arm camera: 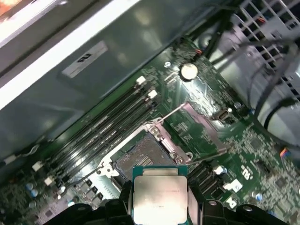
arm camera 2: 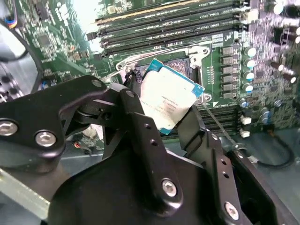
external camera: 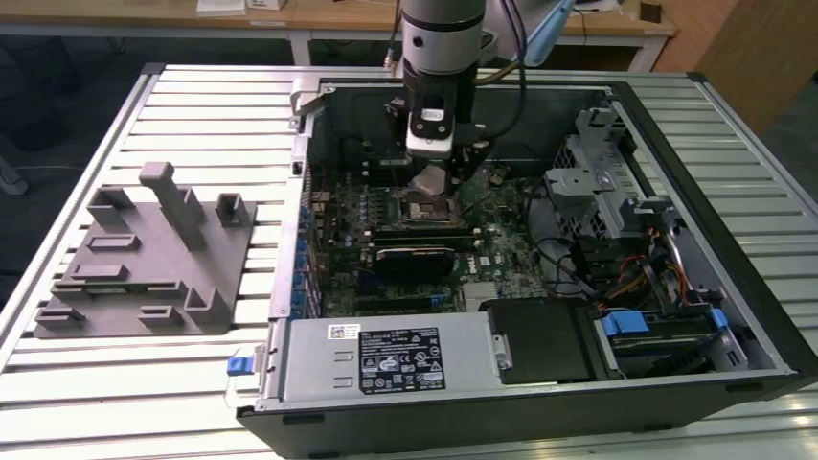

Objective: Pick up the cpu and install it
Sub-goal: 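Place the cpu into insertion slot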

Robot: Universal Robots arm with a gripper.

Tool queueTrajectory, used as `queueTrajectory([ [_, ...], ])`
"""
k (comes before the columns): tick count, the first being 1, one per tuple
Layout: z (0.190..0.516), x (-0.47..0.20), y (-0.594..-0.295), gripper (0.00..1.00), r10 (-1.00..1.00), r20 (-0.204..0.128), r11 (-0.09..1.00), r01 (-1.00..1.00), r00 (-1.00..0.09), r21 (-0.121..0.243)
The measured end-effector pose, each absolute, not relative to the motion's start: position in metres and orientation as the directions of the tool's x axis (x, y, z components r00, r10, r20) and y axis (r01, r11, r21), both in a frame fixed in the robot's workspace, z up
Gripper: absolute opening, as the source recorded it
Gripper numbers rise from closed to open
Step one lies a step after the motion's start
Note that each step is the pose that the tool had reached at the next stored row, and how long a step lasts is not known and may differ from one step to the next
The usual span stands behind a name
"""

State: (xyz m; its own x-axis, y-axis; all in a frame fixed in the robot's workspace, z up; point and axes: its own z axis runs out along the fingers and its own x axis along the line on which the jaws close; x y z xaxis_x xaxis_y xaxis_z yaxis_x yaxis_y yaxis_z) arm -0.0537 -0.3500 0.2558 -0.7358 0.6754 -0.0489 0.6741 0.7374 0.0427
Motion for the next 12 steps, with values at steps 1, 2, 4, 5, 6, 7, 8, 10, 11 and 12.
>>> queueTrajectory([
  [1,0.2558,-0.0537,-0.35,0.55,0.689,-0.049,0.725,0.687,-0.723,0.043],
  [2,0.2558,-0.0537,-0.35,0.55,0.701,-0.049,0.713,0.7,-0.711,0.043],
  [4,0.2557,-0.0537,-0.35,0.55,0.727,-0.049,0.686,0.726,-0.684,0.043],
  [5,0.2556,-0.0537,-0.35,0.55,0.74,-0.049,0.673,0.738,-0.671,0.043],
  [6,0.2556,-0.0537,-0.35,0.55,0.752,-0.049,0.66,0.75,-0.658,0.043],
  [7,0.2556,-0.0537,-0.35,0.55,0.763,-0.049,0.646,0.762,-0.644,0.043],
  [8,0.2555,-0.0537,-0.35,0.55,0.775,-0.049,0.632,0.774,-0.63,0.043],
  [10,0.2554,-0.0537,-0.35,0.55,0.798,-0.049,0.603,0.797,-0.601,0.043],
  [11,0.2554,-0.0537,-0.35,0.55,0.809,-0.049,0.588,0.808,-0.586,0.043],
  [12,0.2553,-0.0537,-0.35,0.55,0.819,-0.049,0.574,0.818,-0.572,0.043],
])
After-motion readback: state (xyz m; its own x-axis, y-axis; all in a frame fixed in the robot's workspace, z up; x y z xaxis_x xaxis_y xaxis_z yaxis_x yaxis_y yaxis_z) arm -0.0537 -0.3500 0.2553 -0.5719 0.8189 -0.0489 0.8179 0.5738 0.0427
